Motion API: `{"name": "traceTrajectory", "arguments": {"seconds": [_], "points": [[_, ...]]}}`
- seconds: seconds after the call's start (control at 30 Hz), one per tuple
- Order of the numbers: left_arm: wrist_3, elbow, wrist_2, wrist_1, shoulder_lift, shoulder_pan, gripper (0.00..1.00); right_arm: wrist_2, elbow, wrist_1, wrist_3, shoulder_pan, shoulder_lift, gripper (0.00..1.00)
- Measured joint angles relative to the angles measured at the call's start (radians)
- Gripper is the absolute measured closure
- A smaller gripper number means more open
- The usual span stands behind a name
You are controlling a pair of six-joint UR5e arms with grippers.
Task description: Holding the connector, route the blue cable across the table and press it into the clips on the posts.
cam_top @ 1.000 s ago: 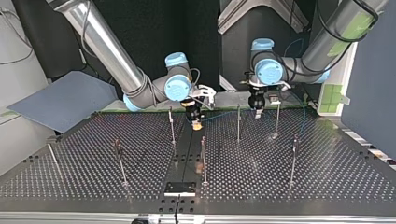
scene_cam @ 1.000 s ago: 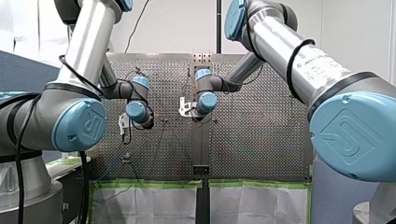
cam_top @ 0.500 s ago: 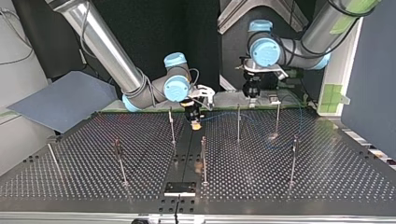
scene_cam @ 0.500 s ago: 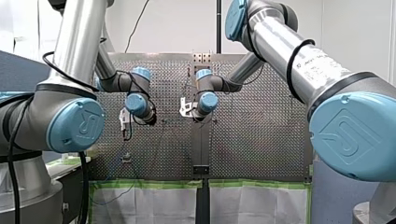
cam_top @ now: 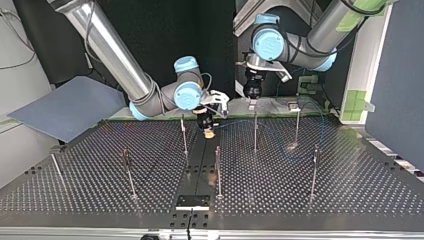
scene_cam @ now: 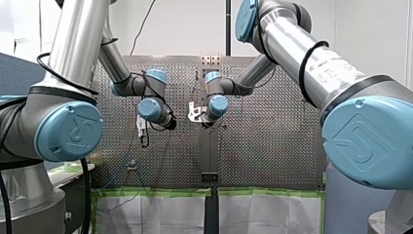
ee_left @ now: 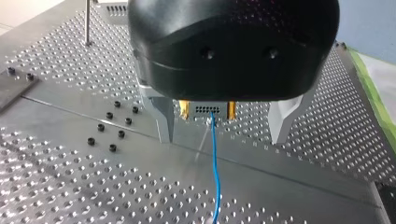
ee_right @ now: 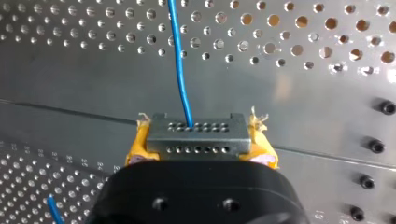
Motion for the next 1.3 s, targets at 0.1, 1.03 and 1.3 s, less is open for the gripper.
{"name": "traceTrajectory", "arguments": {"seconds": [0.1, 1.03, 1.3], "points": [[-0.018, 0.026, -0.014, -0.002, -0.025, -0.031, 0.0, -0.001, 0.001, 0.008, 0.0, 0.0, -0.012, 1.0], [-0.074, 0.199, -0.034, 0.032, -0.182, -0.038, 0.0, -0.072, 0.084, 0.044, 0.016, 0.001, -0.091, 1.0], [-0.086, 0.231, -0.008, 0.039, -0.189, -0.036, 0.0, -0.082, 0.084, 0.043, 0.016, 0.0, -0.091, 1.0]]}}
